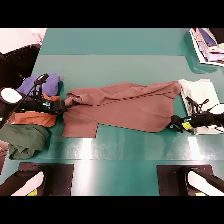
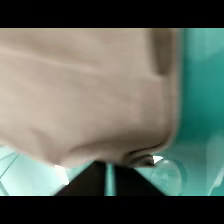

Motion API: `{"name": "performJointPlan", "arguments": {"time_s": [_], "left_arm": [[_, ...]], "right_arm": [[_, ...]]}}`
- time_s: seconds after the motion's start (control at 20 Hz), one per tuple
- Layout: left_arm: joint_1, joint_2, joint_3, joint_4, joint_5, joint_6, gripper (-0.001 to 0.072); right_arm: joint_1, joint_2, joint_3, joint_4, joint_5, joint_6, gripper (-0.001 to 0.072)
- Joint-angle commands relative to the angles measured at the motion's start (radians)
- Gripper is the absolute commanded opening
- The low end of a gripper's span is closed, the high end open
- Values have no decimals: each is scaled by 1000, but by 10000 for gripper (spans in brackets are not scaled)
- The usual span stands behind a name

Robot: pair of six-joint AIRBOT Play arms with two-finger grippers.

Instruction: Fold the shirts.

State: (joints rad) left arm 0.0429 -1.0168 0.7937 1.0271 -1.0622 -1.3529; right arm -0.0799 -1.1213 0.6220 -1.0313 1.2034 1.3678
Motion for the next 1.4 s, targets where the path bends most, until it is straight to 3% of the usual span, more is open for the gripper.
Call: {"name": "performJointPlan", "arguments": {"time_s": [0.0, 0.15, 0.2, 0.25, 0.55, 0.6, 0.7, 0.85, 1.1, 1.35], "left_arm": [[0, 2, 1, 6, -10, 0, 23], [0, 2, 1, 13, -11, 0, 23], [0, 2, 1, 13, -11, 0, 23], [0, 2, 1, 13, -11, 0, 23], [0, 2, 1, 13, -11, 1, 24], [0, 2, 1, 13, -11, 1, 23], [0, 2, 1, 13, -14, 1, 23], [0, 5, 2, 14, -39, 0, 23], [1, 134, 105, 14, -83, -16, 22], [0, 255, 588, 14, -160, -39, 22]], "right_arm": [[-10, 68, 6, -21, 110, 1, 322], [-88, 115, 5, -89, 184, 1, 376], [-114, 113, 5, -95, 183, 1, 479], [-135, 98, 5, -93, 182, 1, 508], [-95, -93, 6, -40, 87, 0, 506], [-66, -112, 6, -21, 53, 0, 489], [-16, -123, 6, -9, -8, 0, 365], [24, -109, 6, -13, -35, 0, 30], [-4, 80, 121, -10, 17, 0, 18], [-69, 280, 572, -13, 79, 0, 18]]}}
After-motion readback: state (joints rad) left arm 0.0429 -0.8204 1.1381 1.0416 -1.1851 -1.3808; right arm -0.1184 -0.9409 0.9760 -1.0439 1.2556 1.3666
